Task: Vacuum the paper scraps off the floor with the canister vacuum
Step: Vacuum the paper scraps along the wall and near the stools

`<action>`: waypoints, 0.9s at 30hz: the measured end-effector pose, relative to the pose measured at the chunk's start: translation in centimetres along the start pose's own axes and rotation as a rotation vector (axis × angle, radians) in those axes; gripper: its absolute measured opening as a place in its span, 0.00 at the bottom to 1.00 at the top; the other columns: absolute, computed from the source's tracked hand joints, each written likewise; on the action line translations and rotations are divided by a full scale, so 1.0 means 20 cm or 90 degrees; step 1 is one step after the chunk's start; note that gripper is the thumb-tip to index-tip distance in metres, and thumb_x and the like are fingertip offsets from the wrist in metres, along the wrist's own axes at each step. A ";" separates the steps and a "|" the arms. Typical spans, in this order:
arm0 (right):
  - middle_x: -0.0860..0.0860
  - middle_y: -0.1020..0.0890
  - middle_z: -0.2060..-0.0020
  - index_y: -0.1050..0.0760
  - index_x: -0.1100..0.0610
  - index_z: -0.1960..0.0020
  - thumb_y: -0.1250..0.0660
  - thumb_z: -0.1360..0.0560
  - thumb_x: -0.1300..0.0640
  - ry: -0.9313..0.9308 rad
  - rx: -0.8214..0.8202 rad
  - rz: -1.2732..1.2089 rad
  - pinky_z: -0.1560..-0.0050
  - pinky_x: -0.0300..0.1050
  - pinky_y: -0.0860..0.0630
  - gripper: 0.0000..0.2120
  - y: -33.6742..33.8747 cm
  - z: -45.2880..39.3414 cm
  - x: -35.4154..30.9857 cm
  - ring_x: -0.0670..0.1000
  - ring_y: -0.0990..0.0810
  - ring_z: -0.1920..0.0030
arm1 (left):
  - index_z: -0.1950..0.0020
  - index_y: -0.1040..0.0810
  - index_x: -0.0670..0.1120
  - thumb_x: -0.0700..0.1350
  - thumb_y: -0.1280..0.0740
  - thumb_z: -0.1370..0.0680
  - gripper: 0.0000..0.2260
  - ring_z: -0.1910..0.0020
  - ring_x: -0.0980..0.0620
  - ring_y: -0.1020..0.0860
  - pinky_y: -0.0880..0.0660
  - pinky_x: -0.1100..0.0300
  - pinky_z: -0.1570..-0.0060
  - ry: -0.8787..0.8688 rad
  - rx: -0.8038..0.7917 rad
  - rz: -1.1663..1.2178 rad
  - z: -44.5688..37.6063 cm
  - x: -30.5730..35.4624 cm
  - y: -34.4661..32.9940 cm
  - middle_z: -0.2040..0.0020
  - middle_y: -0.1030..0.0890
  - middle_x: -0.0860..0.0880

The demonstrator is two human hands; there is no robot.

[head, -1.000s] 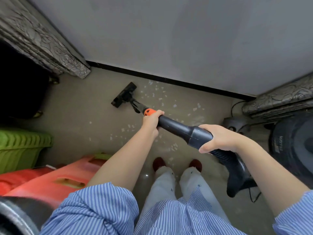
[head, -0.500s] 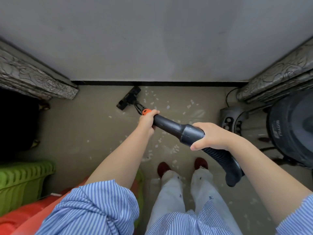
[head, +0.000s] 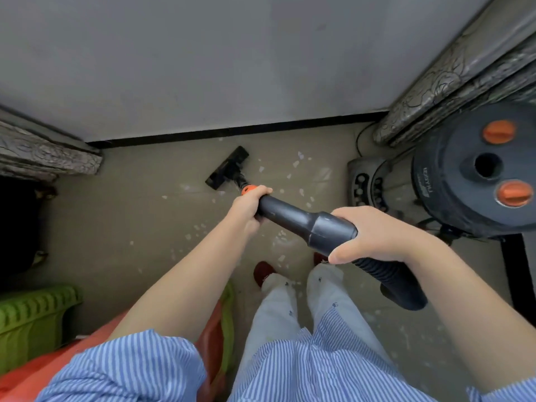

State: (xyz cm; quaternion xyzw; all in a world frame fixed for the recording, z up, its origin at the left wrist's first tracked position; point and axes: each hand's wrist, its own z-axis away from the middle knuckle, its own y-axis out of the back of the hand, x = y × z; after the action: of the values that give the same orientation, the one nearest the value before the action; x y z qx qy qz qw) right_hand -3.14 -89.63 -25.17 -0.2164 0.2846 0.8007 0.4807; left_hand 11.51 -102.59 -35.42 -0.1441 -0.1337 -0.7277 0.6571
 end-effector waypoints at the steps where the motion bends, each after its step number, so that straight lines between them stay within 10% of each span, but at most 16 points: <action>1: 0.46 0.23 0.64 0.28 0.51 0.58 0.31 0.45 0.46 0.008 -0.001 0.006 0.65 0.37 0.28 0.17 0.01 0.03 0.02 0.45 0.23 0.66 | 0.65 0.32 0.46 0.37 0.34 0.25 0.11 0.66 0.53 0.29 0.29 0.64 0.75 0.001 -0.002 0.014 0.01 -0.03 -0.01 0.64 0.28 0.48; 27: 0.45 0.25 0.64 0.32 0.48 0.60 0.27 0.33 0.55 0.085 -0.003 0.008 0.69 0.35 0.31 0.12 0.09 -0.29 0.04 0.43 0.26 0.67 | 0.48 0.29 0.40 0.39 0.33 0.26 0.09 0.64 0.51 0.25 0.27 0.60 0.66 -0.064 0.078 0.012 -0.15 0.15 -0.01 0.61 0.25 0.46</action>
State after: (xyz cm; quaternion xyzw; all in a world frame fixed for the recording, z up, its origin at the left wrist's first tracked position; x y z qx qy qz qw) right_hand -4.72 -93.70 -29.51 -0.2687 0.3150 0.7883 0.4552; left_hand 10.87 -106.36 -36.98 -0.1410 -0.2096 -0.7036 0.6642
